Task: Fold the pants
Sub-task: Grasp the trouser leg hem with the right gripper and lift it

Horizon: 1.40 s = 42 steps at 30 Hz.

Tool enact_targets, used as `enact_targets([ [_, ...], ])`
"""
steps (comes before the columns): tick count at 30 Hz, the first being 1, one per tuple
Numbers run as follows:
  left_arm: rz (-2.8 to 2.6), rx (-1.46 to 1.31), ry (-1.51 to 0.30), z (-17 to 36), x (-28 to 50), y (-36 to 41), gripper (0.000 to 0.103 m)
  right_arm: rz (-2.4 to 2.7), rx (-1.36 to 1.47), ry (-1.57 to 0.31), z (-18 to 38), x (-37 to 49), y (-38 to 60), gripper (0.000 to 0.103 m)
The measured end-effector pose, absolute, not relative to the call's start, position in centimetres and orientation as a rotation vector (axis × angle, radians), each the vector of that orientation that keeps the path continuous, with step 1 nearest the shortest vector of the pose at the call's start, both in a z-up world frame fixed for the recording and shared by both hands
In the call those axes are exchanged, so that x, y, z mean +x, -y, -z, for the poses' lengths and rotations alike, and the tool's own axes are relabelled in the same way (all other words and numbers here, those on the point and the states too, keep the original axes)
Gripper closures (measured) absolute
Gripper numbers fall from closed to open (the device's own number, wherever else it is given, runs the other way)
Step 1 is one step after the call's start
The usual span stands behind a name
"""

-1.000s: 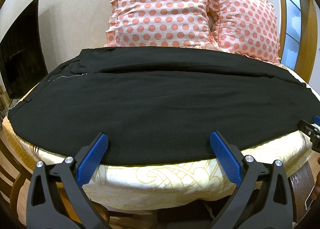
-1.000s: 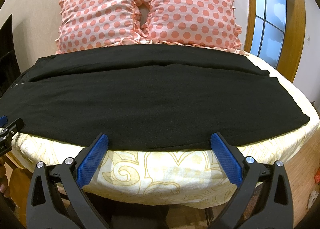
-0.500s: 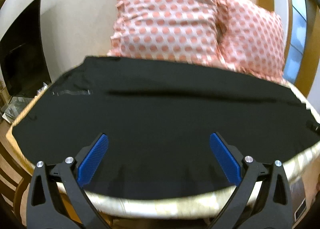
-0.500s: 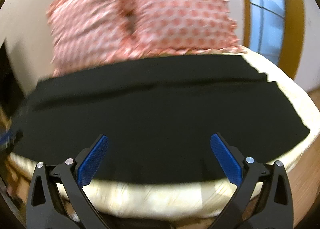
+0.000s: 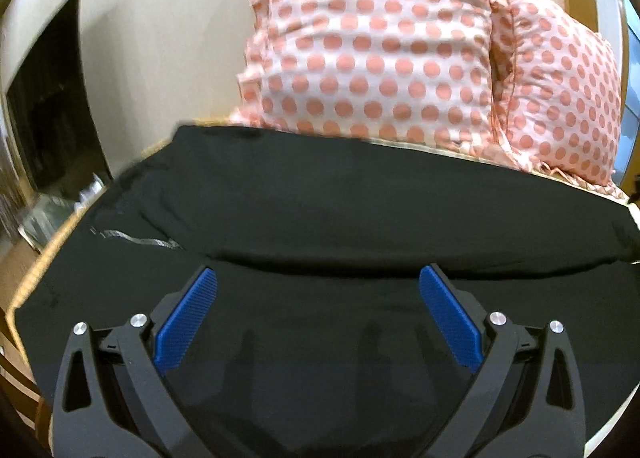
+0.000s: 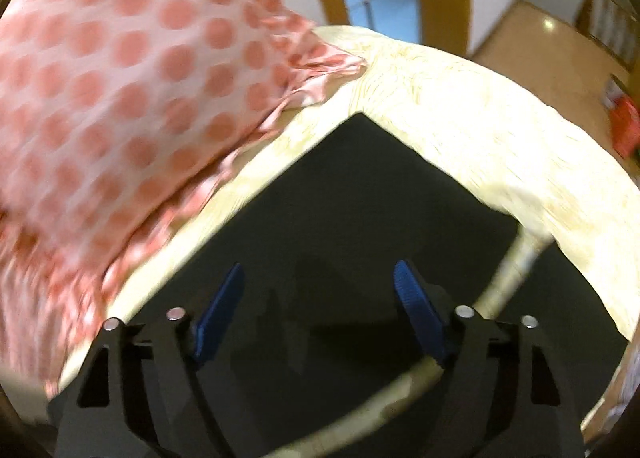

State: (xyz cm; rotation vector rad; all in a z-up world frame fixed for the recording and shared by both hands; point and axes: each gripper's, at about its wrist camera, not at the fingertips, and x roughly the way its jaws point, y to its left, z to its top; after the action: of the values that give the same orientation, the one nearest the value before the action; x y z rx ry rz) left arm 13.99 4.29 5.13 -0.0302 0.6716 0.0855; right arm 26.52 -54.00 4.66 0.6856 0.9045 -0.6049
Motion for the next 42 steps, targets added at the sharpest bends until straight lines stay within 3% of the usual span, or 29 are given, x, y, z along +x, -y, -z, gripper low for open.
enact_targets([
  [2, -0.059, -0.064, -0.712, -4.5, 14.4, -4.7, 0.002, 0.663, 0.696, -0.918, -4.0, 29.1, 55.1, 0.032],
  [9, -0.019, -0.171, -0.779, -3.4, 15.3, -6.2, 0.002, 0.851, 0.676, -0.944, -2.1, 34.4, 57.4, 0.033],
  [13, -0.009, -0.192, -0.788, -3.2, 15.3, -6.4, 0.002, 0.9, 0.566, -0.941, -1.7, 34.0, 56.7, 0.05],
  [20, -0.003, -0.208, -0.79, -3.1, 15.3, -6.4, 0.002, 0.799, 0.659, -0.814, -1.5, 29.6, 57.7, 0.091],
  [22, -0.005, -0.222, -0.796, -3.0, 15.4, -6.7, 0.002, 0.724, 0.74, -0.768, -1.5, 28.0, 58.3, 0.095],
  [27, -0.01, -0.301, -0.802, -2.8, 15.5, -8.0, 0.002, 0.57, 0.788, -0.595, -4.5, 23.1, 57.8, 0.096],
  [34, -0.005, -0.379, -0.779, -2.6, 15.2, -9.0, 0.002, 0.378, 0.8, -0.402, -8.0, 9.8, 54.2, 0.096],
  [42, -0.02, -0.327, -0.787, -2.8, 15.3, -8.3, 0.002, 0.354, 0.91, -0.482, -1.5, 0.3, 51.7, 0.096],
])
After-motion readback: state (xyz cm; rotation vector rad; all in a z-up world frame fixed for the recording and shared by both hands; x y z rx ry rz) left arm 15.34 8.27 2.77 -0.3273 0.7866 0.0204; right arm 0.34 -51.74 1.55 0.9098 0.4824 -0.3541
